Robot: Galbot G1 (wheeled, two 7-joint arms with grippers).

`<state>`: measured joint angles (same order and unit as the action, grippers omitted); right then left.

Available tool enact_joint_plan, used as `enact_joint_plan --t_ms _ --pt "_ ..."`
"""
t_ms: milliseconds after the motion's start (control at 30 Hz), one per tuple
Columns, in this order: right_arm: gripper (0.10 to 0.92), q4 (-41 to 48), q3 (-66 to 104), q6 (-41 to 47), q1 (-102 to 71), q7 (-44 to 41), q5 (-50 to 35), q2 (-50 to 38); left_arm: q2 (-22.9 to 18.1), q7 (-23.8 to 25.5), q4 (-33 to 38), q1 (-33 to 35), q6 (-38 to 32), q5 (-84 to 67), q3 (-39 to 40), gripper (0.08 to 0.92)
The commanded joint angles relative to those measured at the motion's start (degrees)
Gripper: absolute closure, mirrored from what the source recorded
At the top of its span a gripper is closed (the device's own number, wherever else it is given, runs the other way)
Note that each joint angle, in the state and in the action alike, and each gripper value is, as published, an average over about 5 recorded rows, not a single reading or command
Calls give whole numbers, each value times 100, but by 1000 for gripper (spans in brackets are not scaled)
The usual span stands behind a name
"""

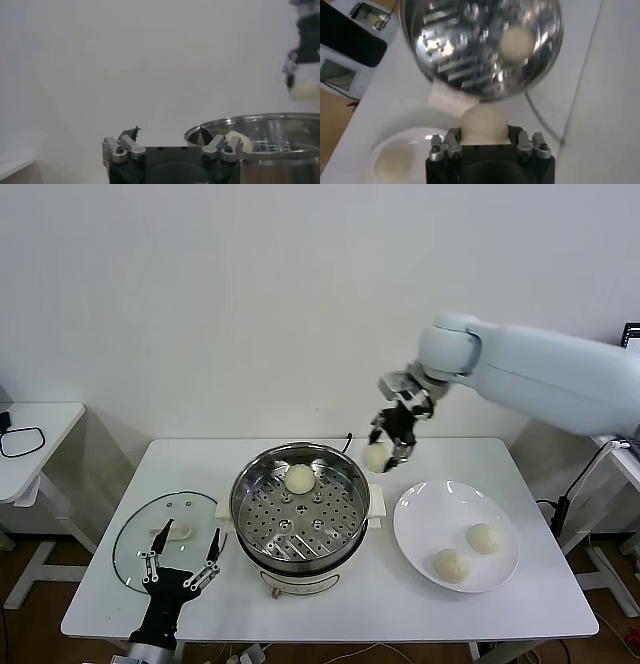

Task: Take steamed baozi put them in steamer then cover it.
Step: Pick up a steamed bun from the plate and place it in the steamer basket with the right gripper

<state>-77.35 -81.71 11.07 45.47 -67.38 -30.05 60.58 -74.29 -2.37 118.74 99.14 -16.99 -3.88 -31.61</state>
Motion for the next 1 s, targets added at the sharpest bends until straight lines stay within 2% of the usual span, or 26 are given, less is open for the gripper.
enact_joint_plan --t_ms 33,500,1000 --pt "384 -192 -483 295 400 366 -701 1467 27 -7 -28 -50 18 7 19 177" --pt "396 784 -639 674 -663 1245 -821 2596 -10 -22 -41 -75 -25 10 35 177" --pt "401 1177 -629 699 -1078 1402 -741 2866 2 -27 -77 -45 -71 9 -16 177"
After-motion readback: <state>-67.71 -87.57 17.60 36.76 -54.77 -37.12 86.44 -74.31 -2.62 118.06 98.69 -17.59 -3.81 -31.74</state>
